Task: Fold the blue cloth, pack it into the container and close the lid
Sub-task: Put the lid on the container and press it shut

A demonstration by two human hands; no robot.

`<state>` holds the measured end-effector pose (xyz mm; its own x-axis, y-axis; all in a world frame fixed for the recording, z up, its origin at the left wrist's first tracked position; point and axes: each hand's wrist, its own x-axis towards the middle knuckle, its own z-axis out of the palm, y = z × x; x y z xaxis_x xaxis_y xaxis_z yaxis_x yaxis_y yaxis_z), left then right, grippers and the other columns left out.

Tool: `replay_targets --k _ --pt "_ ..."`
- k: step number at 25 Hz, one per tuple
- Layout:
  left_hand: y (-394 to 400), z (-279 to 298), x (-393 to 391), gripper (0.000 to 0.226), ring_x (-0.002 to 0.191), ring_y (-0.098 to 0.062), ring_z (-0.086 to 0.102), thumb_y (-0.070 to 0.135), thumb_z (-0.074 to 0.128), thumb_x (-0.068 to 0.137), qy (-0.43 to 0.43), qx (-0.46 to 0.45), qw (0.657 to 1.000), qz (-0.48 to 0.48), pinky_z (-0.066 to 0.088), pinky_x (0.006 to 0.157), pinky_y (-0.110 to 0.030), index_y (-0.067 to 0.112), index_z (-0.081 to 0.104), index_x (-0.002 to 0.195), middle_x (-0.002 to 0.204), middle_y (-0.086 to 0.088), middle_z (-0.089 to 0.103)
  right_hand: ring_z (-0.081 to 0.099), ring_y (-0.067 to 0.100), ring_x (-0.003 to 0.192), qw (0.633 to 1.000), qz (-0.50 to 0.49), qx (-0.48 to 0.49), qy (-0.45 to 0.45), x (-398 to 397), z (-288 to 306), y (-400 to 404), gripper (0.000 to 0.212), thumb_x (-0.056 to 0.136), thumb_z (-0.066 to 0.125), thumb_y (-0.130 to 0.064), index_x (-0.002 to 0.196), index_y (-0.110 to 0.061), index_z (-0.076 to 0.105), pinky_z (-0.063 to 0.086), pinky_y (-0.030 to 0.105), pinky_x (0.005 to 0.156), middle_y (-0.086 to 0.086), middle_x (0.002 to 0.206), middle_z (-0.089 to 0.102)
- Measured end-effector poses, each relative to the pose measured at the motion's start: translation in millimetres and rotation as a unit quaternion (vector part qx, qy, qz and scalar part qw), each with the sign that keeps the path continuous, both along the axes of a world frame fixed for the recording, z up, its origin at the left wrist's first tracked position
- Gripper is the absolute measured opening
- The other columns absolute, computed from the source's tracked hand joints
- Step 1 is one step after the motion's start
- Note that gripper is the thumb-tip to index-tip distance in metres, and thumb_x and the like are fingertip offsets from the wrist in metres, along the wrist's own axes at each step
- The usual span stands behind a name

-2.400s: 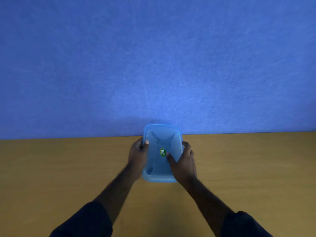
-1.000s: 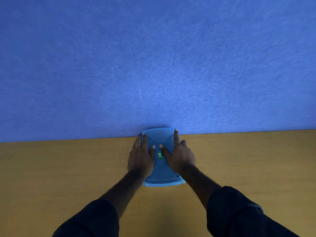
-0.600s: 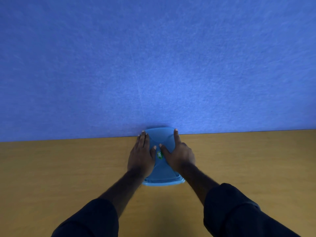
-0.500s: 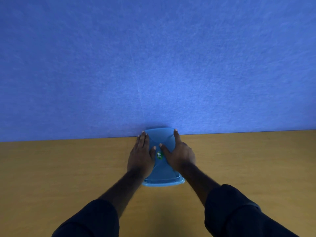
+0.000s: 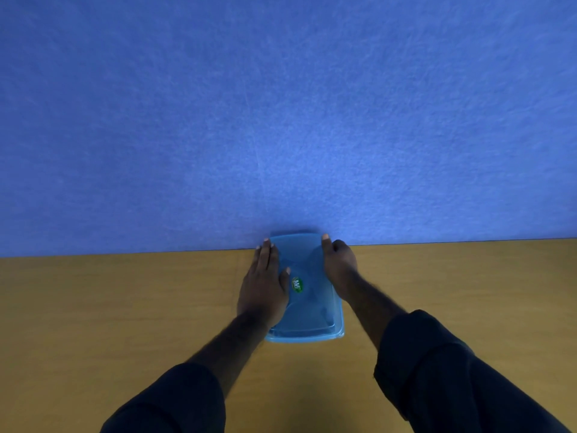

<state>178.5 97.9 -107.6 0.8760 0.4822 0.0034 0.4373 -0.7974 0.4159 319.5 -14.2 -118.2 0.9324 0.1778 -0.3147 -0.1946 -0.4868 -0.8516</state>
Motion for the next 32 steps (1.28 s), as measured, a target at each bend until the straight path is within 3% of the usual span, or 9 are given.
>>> replay_targets --k 5,10,13,18,23,26,29,32 --pt "-0.4 -0.2 0.9 0.064 0.158 -0.020 0.009 0.039 0.034 0.105 0.001 -0.005 1.000 0.004 0.018 0.124 -0.033 0.011 0.019 0.160 0.172 -0.003 0.010 0.053 0.025 0.069 1.000 0.008 -0.011 0.003 2.3 5.6 -1.9 0.052 0.096 0.040 -0.056 0.068 -0.013 0.051 0.039 0.031 0.057 0.001 0.067 0.053" --pt "-1.5 0.8 2.0 0.062 0.157 -0.023 0.014 0.038 0.035 0.104 0.004 -0.003 1.000 0.003 0.022 0.123 -0.036 0.009 0.024 0.159 0.171 -0.005 0.014 0.062 0.034 0.092 0.997 0.010 -0.070 0.024 -35.4 7.3 -24.1 0.065 0.092 0.038 -0.065 0.100 -0.004 0.057 0.044 0.036 0.074 0.012 0.095 0.063" --pt "-1.4 0.8 3.0 0.062 0.157 -0.024 0.017 0.037 0.036 0.104 0.008 -0.001 1.000 0.007 0.024 0.123 -0.037 0.008 0.026 0.158 0.171 -0.006 0.016 0.061 0.035 0.086 0.993 -0.015 -0.117 0.006 -85.6 -4.5 -49.2 0.067 0.091 0.032 -0.069 0.092 -0.007 0.059 0.040 0.034 0.069 0.014 0.094 0.067" --pt "-2.3 1.4 2.0 0.062 0.157 -0.024 0.018 0.037 0.036 0.105 0.005 -0.007 1.000 0.009 0.024 0.123 -0.038 0.008 0.024 0.159 0.171 -0.006 0.016 0.060 0.036 0.074 0.997 -0.041 -0.061 -0.034 -101.8 0.3 -57.4 0.061 0.096 0.037 -0.057 0.069 -0.007 0.058 0.045 0.038 0.065 0.016 0.077 0.067" --pt "-1.8 1.3 2.1 0.061 0.156 -0.023 0.019 0.036 0.035 0.105 0.003 -0.005 1.000 0.005 0.024 0.123 -0.037 0.007 0.025 0.158 0.170 -0.006 0.017 0.054 0.023 0.059 0.998 -0.037 -0.043 -0.037 -99.6 -5.4 -56.7 0.059 0.096 0.035 -0.058 0.060 -0.015 0.052 0.038 0.032 0.053 0.001 0.060 0.057" --pt "-0.4 4.2 1.4 0.062 0.158 -0.022 0.012 0.036 0.032 0.106 0.019 -0.017 1.000 -0.008 0.022 0.124 -0.038 0.008 0.020 0.160 0.172 -0.005 0.011 0.059 0.023 0.065 0.999 -0.033 -0.040 -0.014 -101.1 -5.1 -56.2 0.061 0.095 0.033 -0.062 0.069 -0.013 0.060 0.045 0.034 0.058 0.003 0.067 0.063" --pt "2.4 13.1 1.6 0.066 0.158 -0.025 0.008 0.039 0.035 0.105 0.047 -0.006 0.999 -0.024 0.020 0.125 -0.040 0.007 0.016 0.160 0.172 -0.008 0.006 0.066 0.030 0.080 0.999 -0.014 -0.041 0.033 -99.1 3.3 -55.6 0.066 0.093 0.031 -0.066 0.090 -0.010 0.067 0.054 0.041 0.070 0.010 0.089 0.070" --pt "-5.6 20.0 -16.5 0.076 0.158 -0.028 0.010 0.049 0.039 0.102 0.045 0.022 0.999 -0.011 0.018 0.125 -0.040 0.006 0.016 0.160 0.171 -0.011 0.010 0.068 0.038 0.082 0.992 0.015 -0.077 0.102 -94.2 18.8 -64.4 0.077 0.092 0.026 -0.070 0.107 -0.005 0.062 0.055 0.040 0.062 0.017 0.103 0.068"
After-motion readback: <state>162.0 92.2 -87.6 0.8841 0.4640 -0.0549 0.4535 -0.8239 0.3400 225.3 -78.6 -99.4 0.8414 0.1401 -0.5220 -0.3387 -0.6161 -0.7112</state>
